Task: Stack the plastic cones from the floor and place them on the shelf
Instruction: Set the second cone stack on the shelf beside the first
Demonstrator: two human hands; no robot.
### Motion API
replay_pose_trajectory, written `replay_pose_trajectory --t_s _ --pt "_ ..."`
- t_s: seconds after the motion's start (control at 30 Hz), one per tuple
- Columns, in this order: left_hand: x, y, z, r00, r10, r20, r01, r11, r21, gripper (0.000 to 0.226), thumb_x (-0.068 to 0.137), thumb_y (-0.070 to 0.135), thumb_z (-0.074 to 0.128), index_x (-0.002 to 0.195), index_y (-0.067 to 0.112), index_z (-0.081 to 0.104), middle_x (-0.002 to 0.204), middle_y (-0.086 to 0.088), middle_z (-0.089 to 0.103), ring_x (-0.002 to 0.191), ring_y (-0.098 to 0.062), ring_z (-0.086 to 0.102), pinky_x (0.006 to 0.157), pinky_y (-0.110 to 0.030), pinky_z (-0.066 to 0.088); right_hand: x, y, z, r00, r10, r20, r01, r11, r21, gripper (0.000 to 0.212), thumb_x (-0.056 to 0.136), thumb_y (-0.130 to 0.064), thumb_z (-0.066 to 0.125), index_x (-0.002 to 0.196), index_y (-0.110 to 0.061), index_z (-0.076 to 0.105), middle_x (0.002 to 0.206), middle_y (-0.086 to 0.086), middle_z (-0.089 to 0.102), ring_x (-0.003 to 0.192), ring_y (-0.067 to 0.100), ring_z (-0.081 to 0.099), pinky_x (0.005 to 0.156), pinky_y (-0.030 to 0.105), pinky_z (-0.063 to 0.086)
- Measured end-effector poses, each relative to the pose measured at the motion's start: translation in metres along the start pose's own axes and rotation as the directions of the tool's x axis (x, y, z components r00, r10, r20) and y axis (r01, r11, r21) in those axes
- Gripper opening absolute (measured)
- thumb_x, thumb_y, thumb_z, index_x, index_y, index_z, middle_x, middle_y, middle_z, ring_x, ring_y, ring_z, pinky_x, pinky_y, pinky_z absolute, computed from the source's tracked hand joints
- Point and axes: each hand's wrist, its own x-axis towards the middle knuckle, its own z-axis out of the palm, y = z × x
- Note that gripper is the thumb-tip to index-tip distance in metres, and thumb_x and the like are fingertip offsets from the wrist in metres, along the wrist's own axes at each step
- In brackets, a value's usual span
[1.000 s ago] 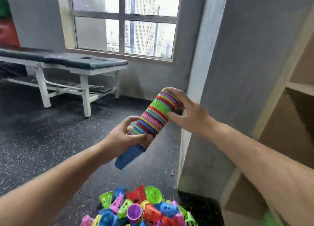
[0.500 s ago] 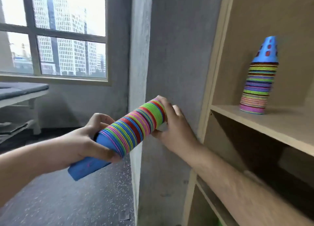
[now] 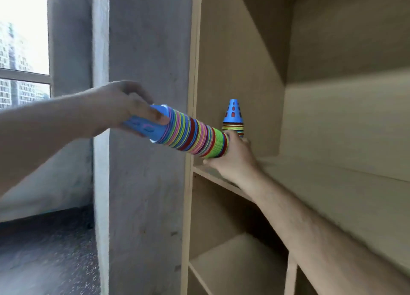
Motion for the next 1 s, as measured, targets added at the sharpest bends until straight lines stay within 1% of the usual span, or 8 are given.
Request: replay_pose_trajectory --t_s 0.1,0.23,0.43,0.6,0.7,0.87,0.93,1.0 --pt "0.029 0.023 0.020 0.999 0.035 -0.017 -0.036 0.999 -0.041 0.047 0.051 0.018 0.099 0.086 0.012 0.068 0.091 -0.010 0.071 0.087 -0.025 0.074 0.074 -0.045 0.066 0.022 0.021 -0.017 0.984 0.170 0.057 -0.169 0.985 -0.025 0.072 0.058 -0.038 0.094 0.118 -0.030 0.056 0.116 0.002 0.054 0.089 0.013 0.056 0.075 0.029 0.046" --pt "0.072 0.041 0.078 0.997 0.072 -0.040 -0.076 0.988 -0.131 0.056 0.065 0.018 0.098 0.110 0.010 0.066 0.108 -0.007 0.076 0.091 -0.020 0.077 0.070 -0.037 0.066 0.036 0.054 -0.034 0.920 0.347 0.182 -0.343 0.938 -0.051 0.065 0.047 -0.056 0.094 0.100 -0.026 0.069 0.100 0.000 0.072 0.078 0.020 0.073 0.074 0.037 0.062" --pt "0.117 0.027 0.175 0.992 0.109 -0.066 -0.111 0.993 -0.037 0.069 0.065 0.043 0.097 0.117 0.014 0.063 0.110 -0.002 0.072 0.096 -0.018 0.073 0.086 -0.041 0.063 0.028 0.096 -0.056 0.841 0.486 0.239 -0.480 0.873 -0.087 0.060 0.050 -0.055 0.095 0.095 -0.026 0.068 0.097 -0.005 0.068 0.092 0.017 0.065 0.093 0.038 0.052" --pt "0.136 0.027 0.227 0.989 0.145 -0.033 -0.147 0.985 -0.089 0.063 0.081 0.038 0.088 0.133 0.014 0.062 0.119 -0.001 0.071 0.108 -0.021 0.070 0.099 -0.039 0.057 0.039 0.129 -0.042 0.831 0.518 0.204 -0.522 0.852 -0.035 0.113 0.005 -0.085 0.079 0.101 -0.025 0.074 0.104 -0.004 0.075 0.094 0.020 0.070 0.095 0.041 0.054" --pt "0.139 0.025 0.244 0.986 0.159 -0.042 -0.162 0.984 -0.070 0.064 0.087 0.041 0.082 0.142 0.018 0.058 0.124 0.001 0.069 0.113 -0.019 0.067 0.103 -0.037 0.054 0.036 0.126 -0.043 0.823 0.520 0.229 -0.521 0.851 -0.060 0.107 0.013 -0.084 0.076 0.104 -0.028 0.073 0.104 -0.004 0.074 0.096 0.021 0.069 0.096 0.041 0.052" --pt "0.131 0.019 0.243 0.983 0.171 -0.060 -0.174 0.984 -0.043 0.058 0.091 0.047 0.076 0.139 0.018 0.061 0.120 0.005 0.068 0.112 -0.016 0.066 0.101 -0.031 0.052 0.034 0.129 -0.038 0.831 0.532 0.165 -0.515 0.847 -0.134 0.129 0.002 -0.101 0.057 0.112 -0.033 0.070 0.113 -0.002 0.070 0.104 0.025 0.064 0.095 0.040 0.052" --pt "0.119 0.014 0.236 0.976 0.192 -0.102 -0.198 0.979 -0.047 0.060 0.093 0.044 0.074 0.142 0.015 0.057 0.124 0.005 0.062 0.113 -0.012 0.060 0.099 -0.024 0.046 0.024 0.108 -0.050 0.850 0.523 0.054 -0.502 0.838 -0.212 0.120 0.020 -0.100 0.062 0.120 -0.033 0.065 0.121 0.002 0.065 0.114 0.028 0.057 0.095 0.039 0.049" --pt "0.102 0.004 0.226 0.954 0.262 -0.145 -0.263 0.965 0.012 0.051 0.095 0.042 0.073 0.137 0.016 0.058 0.127 0.003 0.060 0.113 -0.011 0.056 0.095 -0.024 0.042 0.016 0.085 -0.062 0.896 0.434 -0.092 -0.442 0.858 -0.262 0.094 0.054 -0.084 0.072 0.126 -0.024 0.058 0.128 0.006 0.058 0.123 0.029 0.051 0.096 0.039 0.045"
